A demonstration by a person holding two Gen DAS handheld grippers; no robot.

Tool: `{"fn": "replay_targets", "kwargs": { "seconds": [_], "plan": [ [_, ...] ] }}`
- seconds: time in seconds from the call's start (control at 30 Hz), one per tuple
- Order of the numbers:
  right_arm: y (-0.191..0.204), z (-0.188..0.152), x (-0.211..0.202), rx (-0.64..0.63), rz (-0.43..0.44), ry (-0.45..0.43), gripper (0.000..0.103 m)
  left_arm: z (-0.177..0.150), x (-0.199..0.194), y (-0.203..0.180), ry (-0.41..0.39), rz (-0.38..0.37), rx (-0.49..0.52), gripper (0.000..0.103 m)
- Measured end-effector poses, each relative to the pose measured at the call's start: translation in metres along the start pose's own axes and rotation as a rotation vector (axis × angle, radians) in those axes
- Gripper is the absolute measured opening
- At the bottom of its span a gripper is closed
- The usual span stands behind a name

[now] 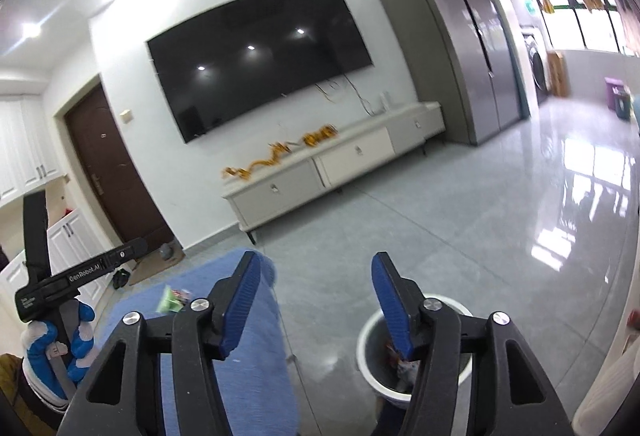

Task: Collect trash
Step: 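Move both tools back over the last wrappers on the rug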

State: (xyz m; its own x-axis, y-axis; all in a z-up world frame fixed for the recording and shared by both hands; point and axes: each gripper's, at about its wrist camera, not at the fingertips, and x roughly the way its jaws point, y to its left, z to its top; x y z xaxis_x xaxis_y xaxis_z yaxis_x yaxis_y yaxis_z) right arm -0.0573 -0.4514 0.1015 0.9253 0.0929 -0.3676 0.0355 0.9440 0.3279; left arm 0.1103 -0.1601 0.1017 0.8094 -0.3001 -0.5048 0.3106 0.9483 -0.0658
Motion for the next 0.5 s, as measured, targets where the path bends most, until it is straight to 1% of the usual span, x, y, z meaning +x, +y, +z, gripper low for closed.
{"fn": "replay_targets", "kwargs": {
  "seconds": [0.1, 0.27, 0.4, 0.5],
  "plan": [
    [0.033, 0.009, -0.014, -0.041, 0.028, -0.03, 0.057, 0.001, -0.028, 0.032, -0.032, 0.038, -0.02, 0.054],
    [0.08, 0.021, -0.025, -0.102, 0.072, -0.057, 0.057, 0.001, -0.068, 0.096, -0.08, 0.093, -0.074, 0.054],
    [0.111, 0.025, -0.015, -0.138, 0.093, -0.052, 0.057, -0.001, -0.079, 0.143, -0.096, 0.14, -0.102, 0.054],
    [0.129, 0.022, 0.003, -0.164, 0.103, -0.03, 0.057, -0.005, -0.07, 0.171, -0.09, 0.159, -0.116, 0.054]
  ]
}}
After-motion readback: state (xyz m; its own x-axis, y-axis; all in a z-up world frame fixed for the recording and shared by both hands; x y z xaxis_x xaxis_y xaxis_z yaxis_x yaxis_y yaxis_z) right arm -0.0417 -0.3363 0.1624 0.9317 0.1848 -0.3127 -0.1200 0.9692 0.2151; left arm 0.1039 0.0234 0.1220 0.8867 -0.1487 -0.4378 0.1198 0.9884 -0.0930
